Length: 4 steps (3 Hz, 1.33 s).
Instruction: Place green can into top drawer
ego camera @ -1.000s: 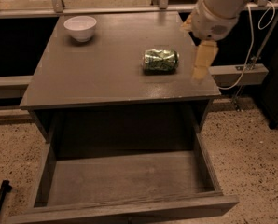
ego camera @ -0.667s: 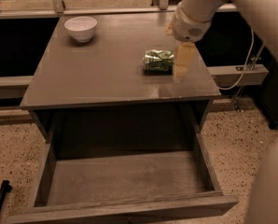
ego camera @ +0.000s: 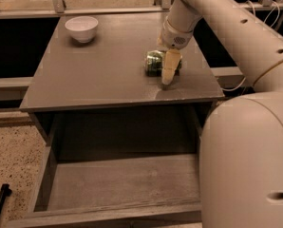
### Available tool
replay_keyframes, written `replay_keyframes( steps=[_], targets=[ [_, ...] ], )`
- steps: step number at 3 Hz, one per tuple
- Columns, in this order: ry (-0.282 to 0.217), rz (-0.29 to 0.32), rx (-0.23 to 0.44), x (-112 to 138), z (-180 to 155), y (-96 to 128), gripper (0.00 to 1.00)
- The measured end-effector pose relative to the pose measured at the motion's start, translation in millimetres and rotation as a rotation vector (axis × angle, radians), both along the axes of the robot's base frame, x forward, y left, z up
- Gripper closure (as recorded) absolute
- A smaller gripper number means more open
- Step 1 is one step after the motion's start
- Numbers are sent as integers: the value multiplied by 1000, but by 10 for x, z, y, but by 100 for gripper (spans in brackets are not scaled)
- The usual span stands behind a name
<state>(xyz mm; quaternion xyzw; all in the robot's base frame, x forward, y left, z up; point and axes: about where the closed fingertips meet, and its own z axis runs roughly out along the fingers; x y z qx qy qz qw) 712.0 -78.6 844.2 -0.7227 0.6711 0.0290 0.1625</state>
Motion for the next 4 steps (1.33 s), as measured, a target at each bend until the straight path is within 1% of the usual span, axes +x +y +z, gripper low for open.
replay_keyframes(
  steps=[1,2,3,4],
  targets=[
    [12,14,43,-21,5,85,19],
    [39,81,114,-257,103,137,43],
    [83,118,147,-544,79,83,66],
    [98,123,173,-882,130,-44,89]
  ],
)
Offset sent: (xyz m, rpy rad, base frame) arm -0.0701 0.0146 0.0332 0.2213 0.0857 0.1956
